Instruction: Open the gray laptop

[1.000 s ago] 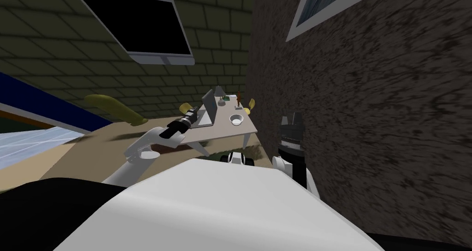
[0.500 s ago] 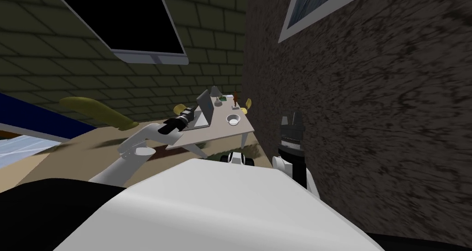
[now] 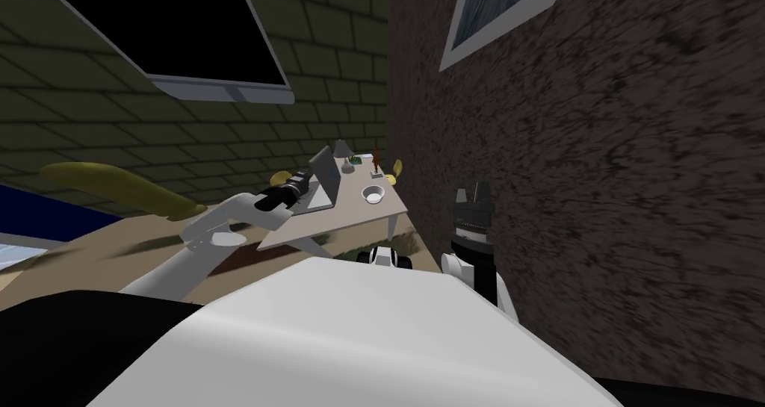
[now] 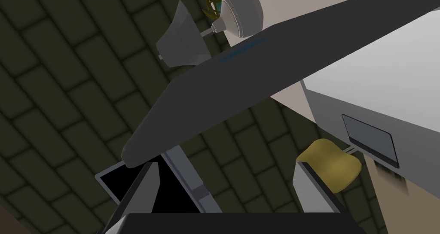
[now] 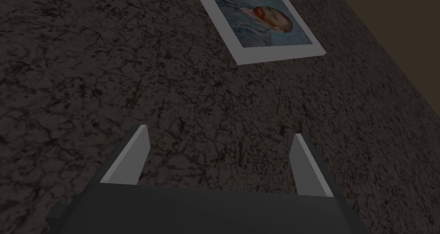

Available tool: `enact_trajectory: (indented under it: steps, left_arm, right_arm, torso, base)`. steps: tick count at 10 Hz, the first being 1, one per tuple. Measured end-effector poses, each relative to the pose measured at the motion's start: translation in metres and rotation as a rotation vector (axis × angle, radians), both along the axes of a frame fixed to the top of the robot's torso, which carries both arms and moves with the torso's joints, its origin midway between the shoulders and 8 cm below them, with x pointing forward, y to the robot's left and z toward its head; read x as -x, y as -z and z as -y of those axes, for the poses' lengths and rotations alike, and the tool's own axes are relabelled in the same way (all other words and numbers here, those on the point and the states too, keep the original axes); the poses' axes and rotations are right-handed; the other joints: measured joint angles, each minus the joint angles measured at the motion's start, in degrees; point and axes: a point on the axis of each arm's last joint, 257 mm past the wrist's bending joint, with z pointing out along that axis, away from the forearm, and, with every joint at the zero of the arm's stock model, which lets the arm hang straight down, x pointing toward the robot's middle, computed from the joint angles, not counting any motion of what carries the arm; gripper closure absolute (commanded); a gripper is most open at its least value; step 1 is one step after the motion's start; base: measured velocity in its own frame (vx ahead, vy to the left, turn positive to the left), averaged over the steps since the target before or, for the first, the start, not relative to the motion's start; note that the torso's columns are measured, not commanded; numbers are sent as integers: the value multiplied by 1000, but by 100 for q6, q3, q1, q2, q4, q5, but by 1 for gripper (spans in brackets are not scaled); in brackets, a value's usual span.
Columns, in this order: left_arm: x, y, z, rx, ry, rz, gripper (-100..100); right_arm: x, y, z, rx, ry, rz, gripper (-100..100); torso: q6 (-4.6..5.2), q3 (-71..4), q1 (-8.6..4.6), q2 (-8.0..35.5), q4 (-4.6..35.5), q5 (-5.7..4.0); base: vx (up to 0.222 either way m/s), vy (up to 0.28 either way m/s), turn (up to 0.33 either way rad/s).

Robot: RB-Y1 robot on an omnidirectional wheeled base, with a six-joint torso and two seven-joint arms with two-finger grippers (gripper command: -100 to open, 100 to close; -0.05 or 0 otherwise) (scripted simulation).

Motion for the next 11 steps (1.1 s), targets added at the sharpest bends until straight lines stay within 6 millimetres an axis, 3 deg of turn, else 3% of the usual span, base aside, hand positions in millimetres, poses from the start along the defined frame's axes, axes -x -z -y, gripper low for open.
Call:
enact_trajectory:
  steps: [11]
  left_arm:
    - [13, -39, -54, -65, -207, -38, -100]
  right_arm:
    - [0, 0, 0, 0, 0, 0, 0]
  torso:
    - [-2, -1, 2, -1, 0, 0]
  base:
    - [6, -17, -92]
